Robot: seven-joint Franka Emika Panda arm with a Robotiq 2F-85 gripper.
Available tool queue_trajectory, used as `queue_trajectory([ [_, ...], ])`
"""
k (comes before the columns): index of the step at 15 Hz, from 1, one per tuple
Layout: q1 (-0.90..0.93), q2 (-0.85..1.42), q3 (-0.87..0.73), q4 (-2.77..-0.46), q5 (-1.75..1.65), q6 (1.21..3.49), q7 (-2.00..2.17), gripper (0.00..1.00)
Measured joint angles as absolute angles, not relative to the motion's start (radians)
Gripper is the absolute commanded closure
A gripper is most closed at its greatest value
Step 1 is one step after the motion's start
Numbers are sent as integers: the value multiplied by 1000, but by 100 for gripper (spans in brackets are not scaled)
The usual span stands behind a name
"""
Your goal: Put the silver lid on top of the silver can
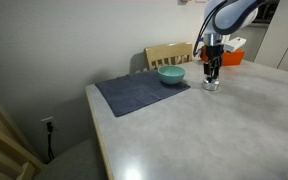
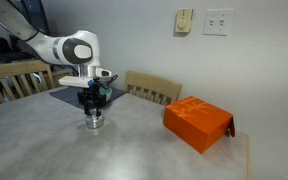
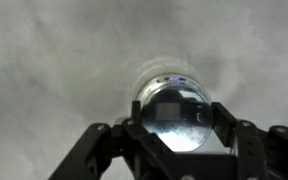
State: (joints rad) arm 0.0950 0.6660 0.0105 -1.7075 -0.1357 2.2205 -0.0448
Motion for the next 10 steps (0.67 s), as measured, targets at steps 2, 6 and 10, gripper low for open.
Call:
queue_trajectory([
  [2, 85, 667, 13, -1707, -114, 2218, -61, 56],
  [6, 78, 667, 14, -1707, -94, 2216, -68, 11],
  [10, 77, 670, 14, -1707, -93, 2216, -68, 0],
])
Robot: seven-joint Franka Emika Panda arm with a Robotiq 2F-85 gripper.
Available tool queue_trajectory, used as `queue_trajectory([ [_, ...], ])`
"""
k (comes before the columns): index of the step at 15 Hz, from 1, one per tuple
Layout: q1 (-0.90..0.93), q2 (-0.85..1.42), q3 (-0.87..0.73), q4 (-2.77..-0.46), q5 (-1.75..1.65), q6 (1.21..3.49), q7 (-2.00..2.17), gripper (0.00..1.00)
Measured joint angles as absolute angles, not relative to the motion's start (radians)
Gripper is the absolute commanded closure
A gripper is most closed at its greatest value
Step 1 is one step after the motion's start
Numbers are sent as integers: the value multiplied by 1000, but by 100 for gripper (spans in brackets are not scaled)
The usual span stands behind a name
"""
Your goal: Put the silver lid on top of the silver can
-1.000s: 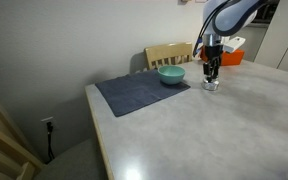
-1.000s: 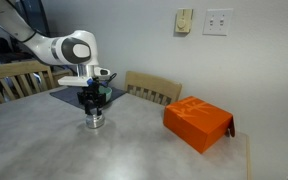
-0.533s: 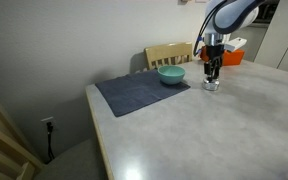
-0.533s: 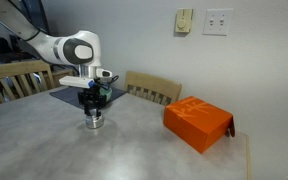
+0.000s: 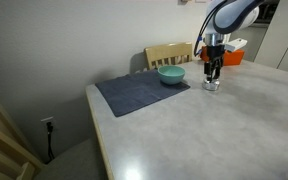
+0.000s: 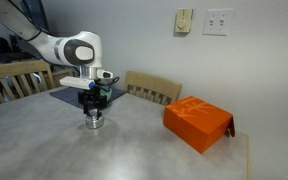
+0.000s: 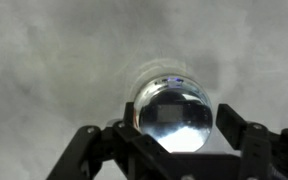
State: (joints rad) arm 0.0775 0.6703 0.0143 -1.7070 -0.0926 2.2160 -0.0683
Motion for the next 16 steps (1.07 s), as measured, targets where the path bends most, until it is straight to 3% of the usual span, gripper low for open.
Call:
queue_trajectory([
  [7, 90, 646, 15, -1728, -98, 2241, -49, 0],
  [16, 145, 421, 15, -1932, -147, 2254, 114, 0],
])
